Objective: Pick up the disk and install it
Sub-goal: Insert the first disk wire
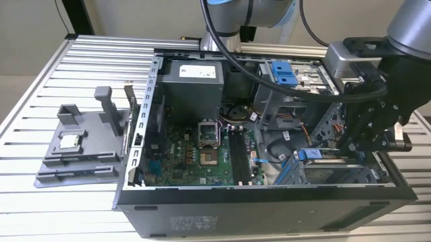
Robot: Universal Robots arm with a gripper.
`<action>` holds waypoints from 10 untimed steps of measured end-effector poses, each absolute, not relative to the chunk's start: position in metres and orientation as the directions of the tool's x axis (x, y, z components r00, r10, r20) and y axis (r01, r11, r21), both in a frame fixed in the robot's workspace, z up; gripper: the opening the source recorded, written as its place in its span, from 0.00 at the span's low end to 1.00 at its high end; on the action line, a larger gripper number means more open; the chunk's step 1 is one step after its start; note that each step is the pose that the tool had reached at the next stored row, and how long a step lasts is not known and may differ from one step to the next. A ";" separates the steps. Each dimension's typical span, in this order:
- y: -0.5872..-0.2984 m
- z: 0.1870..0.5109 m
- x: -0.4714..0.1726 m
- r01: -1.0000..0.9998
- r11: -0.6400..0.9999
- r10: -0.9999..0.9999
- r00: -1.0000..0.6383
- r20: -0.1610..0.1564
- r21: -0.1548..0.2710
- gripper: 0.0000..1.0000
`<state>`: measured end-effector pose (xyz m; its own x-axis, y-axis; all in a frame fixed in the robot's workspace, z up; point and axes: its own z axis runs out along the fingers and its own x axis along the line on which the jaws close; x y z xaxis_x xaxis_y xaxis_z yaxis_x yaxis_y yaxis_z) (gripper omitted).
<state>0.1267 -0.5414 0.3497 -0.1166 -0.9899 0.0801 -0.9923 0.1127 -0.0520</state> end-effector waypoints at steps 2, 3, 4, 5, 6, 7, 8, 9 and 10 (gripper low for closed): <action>-0.538 0.350 0.127 -0.992 0.111 -0.987 -0.117 0.114 -0.056 1.00; -0.535 0.350 0.127 -0.992 0.110 -0.985 -0.117 0.128 -0.057 1.00; -0.532 0.350 0.127 -0.992 0.109 -0.983 -0.117 0.142 -0.059 1.00; -0.526 0.350 0.127 -0.992 0.107 -0.978 -0.117 0.172 -0.062 1.00; -0.523 0.350 0.127 -0.992 0.106 -0.975 -0.117 0.190 -0.064 1.00; -0.516 0.350 0.127 -0.992 0.104 -0.967 -0.117 0.225 -0.068 1.00; -0.513 0.349 0.127 -0.992 0.102 -0.963 -0.117 0.242 -0.070 1.00; -0.509 0.349 0.127 -0.992 0.101 -0.959 -0.117 0.258 -0.071 1.00; -0.505 0.349 0.127 -0.992 0.100 -0.955 -0.117 0.272 -0.073 1.00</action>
<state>0.1267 -0.5054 0.3490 -0.1166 -0.9552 0.2722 -0.9923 0.1003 -0.0731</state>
